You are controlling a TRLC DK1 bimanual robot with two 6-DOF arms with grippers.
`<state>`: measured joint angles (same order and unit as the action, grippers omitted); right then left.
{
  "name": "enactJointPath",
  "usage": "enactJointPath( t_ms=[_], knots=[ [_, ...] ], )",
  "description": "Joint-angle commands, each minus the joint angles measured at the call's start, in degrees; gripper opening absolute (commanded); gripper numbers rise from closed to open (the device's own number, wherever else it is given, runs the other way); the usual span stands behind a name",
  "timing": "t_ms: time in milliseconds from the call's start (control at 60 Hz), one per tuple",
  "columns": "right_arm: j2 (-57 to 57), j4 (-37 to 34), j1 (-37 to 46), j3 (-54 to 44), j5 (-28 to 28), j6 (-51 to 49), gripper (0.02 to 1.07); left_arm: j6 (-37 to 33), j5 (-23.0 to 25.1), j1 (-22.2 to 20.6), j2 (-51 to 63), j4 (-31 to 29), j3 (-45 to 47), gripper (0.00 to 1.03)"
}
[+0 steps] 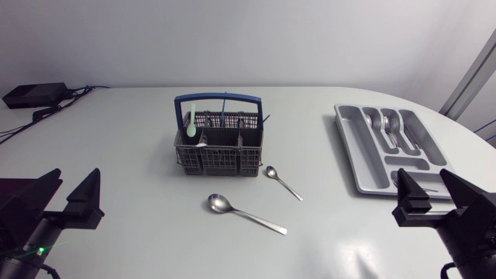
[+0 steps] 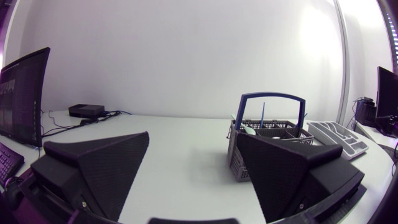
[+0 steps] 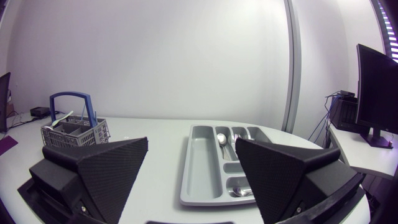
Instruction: Unload the cutlery basket into the drawer organizer.
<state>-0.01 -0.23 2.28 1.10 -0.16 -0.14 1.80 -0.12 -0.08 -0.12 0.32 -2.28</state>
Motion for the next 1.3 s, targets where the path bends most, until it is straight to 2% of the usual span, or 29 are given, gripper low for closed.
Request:
enactJointPath(
  t_ms=[0, 183, 333, 500, 650, 767, 950, 1000, 1200, 1283],
  knots=[
    [-0.25, -0.12, -0.35, -1.19, -0.10, 1.20, 1.03, 1.89, -0.06, 0.52, -0.50, -0.93, 2.20, 0.99],
    [-0.43, 0.14, -0.53, -1.19, -0.10, 1.72, 1.03, 2.42, -0.06, 0.69, -0.58, -1.02, 2.11, 0.99],
    [-0.25, 0.67, -0.44, -0.05, 0.34, 1.46, 1.03, 2.42, -0.06, 3.50, -0.41, -1.46, -0.18, 0.99],
    [1.15, 1.37, -1.05, 1.80, 0.34, 1.46, 1.03, 2.42, -0.06, 3.33, 1.97, -2.51, -3.34, 0.99],
    [8.36, 2.78, -2.02, 5.31, 0.34, 1.55, 1.02, 2.77, 0.12, 2.71, 8.12, -3.66, -8.00, 0.96],
    [16.27, 3.75, -3.95, 8.56, 0.43, 1.64, 1.02, 4.79, 0.21, 0.34, 15.76, -4.71, -13.10, 0.96],
    [30.86, 4.10, -6.94, 15.24, 0.43, 2.16, 1.02, 5.23, 1.97, -1.24, 29.30, -10.95, -21.97, 0.95],
    [36.31, 3.48, -7.82, 18.06, 0.43, 2.34, 1.02, 3.73, 3.02, -1.77, 35.36, -14.91, -26.10, 0.92],
    [50.11, -7.42, -12.13, 29.22, 0.34, -0.21, 1.02, 0.22, 5.39, -2.65, 45.21, -23.43, -35.33, 0.92],
    [54.77, -9.97, -13.97, 32.65, 0.43, -0.82, 1.02, -6.20, 6.45, -5.11, 48.37, -27.12, -39.11, 0.92]
  ],
)
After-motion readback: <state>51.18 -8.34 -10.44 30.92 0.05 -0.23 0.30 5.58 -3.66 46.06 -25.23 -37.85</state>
